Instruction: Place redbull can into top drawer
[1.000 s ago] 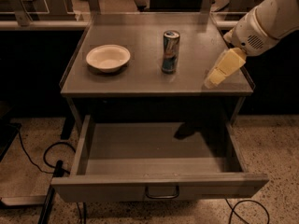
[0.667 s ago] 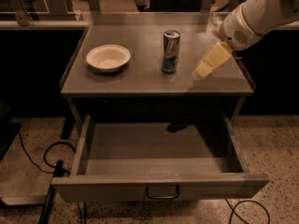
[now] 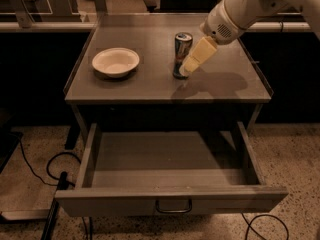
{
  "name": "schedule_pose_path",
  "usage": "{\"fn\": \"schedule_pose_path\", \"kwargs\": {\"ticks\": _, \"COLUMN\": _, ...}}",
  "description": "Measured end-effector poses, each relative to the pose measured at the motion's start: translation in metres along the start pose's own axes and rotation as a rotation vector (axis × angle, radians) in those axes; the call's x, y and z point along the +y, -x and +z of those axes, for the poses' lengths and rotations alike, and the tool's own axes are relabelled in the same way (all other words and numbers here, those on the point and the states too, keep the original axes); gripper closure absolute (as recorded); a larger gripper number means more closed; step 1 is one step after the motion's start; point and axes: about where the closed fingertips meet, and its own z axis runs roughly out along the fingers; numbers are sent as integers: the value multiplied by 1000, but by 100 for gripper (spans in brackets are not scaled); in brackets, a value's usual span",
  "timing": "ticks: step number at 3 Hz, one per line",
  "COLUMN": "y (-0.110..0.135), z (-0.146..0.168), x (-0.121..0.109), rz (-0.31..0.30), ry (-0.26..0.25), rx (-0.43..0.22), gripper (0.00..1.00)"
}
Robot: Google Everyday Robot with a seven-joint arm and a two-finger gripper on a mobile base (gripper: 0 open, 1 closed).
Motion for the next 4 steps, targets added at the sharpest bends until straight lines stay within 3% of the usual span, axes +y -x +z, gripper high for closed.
{"fn": "schedule_pose_path", "kwargs": {"ticks": 1, "y": 11, "z": 22, "x": -5, "rz": -4, "ry": 26, "rx": 21, "gripper": 0}}
{"fn": "schedule_pose_path", "kwargs": {"ticks": 2, "y": 5, "z": 20, "x": -11, "rz": 27, "ry": 6, "rx": 4, "gripper": 0}}
{"fn": "schedule_pose_path", "kwargs": {"ticks": 3, "y": -4, "z": 12, "x": -29, "rz": 83, "ry": -37, "rx": -35, "gripper": 0}}
{"fn": "schedule_pose_path", "kwargs": {"ticks": 4, "y": 0, "z": 13, "x": -47, "rz": 102, "ry": -53, "rx": -64, "gripper": 0}}
